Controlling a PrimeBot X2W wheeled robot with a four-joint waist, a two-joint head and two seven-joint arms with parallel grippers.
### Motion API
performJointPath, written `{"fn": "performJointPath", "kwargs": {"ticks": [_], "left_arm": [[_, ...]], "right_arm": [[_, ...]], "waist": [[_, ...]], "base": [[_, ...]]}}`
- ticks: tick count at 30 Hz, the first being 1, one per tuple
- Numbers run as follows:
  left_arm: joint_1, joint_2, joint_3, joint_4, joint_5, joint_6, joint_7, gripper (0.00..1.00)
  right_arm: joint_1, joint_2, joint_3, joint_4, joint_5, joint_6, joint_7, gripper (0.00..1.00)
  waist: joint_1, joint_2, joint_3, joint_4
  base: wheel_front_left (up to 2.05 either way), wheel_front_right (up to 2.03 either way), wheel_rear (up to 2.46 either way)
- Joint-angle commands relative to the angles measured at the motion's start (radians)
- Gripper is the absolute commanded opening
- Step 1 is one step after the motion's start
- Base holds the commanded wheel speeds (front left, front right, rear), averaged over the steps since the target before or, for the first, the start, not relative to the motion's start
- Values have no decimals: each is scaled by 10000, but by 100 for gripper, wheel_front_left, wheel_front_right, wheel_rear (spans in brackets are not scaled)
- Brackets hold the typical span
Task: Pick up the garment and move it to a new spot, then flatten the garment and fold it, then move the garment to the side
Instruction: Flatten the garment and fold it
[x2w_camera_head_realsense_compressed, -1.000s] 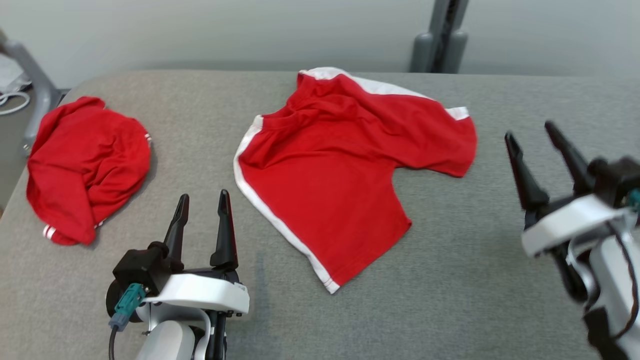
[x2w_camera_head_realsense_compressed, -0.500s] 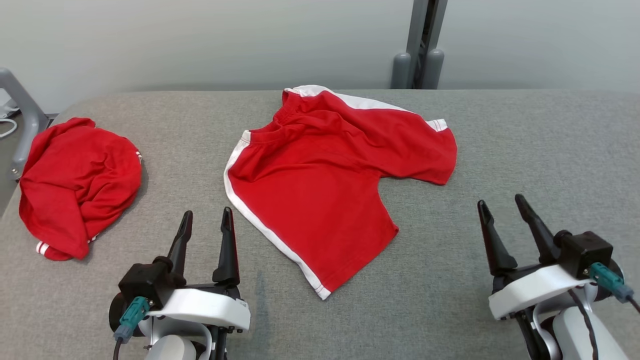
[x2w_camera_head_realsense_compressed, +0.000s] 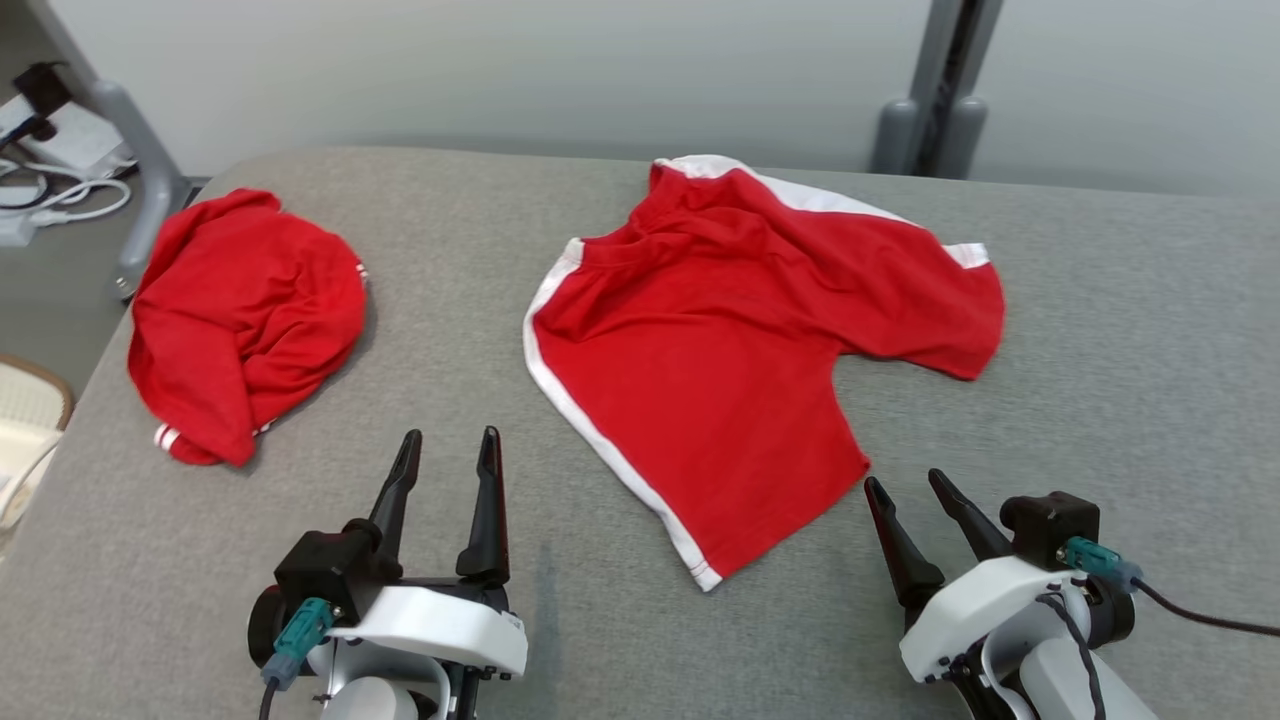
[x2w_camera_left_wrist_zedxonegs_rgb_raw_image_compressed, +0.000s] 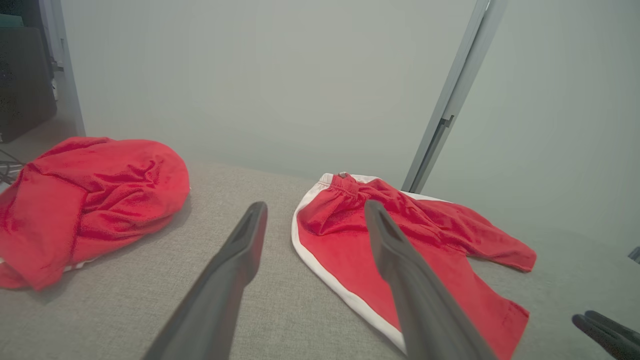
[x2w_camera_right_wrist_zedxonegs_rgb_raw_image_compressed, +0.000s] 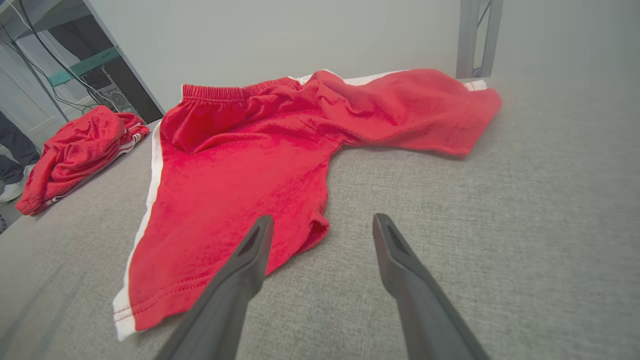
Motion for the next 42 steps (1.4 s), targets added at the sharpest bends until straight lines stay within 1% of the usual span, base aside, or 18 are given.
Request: {"fn": "performJointPath", "kwargs": {"ticks": [1,7,13,14,15,16,22,25,28,31,35,36,42], "left_arm": [[-42,33,-9,12,-1,41,-42,100],[-112,34,-249,32,-97,91,-42,100],[-193,34,-325,-25,-155,159,-42,100],[-209,35,-331,-40,-155,167,-42,100],[-224,34,-338,-46,-153,181,-42,100],[-246,34,-350,-53,-166,180,-42,100],[-262,35,-315,-28,-204,231,-42,100],[-173,35,-248,-14,-217,244,-42,100],[-92,38,-185,-19,-210,221,-42,100],[-46,35,-119,-42,-210,222,-42,100],[-2,37,-114,-73,-242,205,-42,100],[-2,37,-114,-73,-242,205,-42,100],[-32,35,-178,-86,-260,209,-42,100]], "right_arm": [[-144,-43,-3,113,126,-3,-7,100],[-814,11,132,1493,886,-3,8,100],[-1268,80,264,2240,1472,-3,-138,100],[-1329,105,375,2340,1575,-3,-118,70],[-1398,116,519,2421,1621,-2,-130,15],[-1442,113,660,2507,1649,-3,-142,0],[-1707,-91,1164,2602,2014,-2,-234,0],[-1704,-325,1215,2401,2134,-3,-302,0],[-1615,-716,1238,2102,2112,-3,-313,0],[-1495,-1284,1372,1663,1851,-3,-313,0],[-1377,-2183,1922,1142,1645,-3,-255,0],[-1377,-2183,1922,1142,1645,-3,-255,0],[-1369,-3939,2755,408,2021,-3,439,0]], "waist": [[0,0,116,190],[0,0,246,697],[0,0,389,948],[0,0,418,970],[0,0,443,983],[0,0,464,996],[0,0,440,960],[0,0,332,826],[0,0,212,648],[0,0,108,433],[0,0,38,160],[0,0,38,160],[0,0,21,-63]], "base": [[0,0,0],[0,0,0],[0,0,0],[0,0,0],[0,0,0],[0,0,0],[0,0,0],[0,0,0],[0,0,0],[0,0,0],[0,0,0],[0,0,0],[0,0,0]]}}
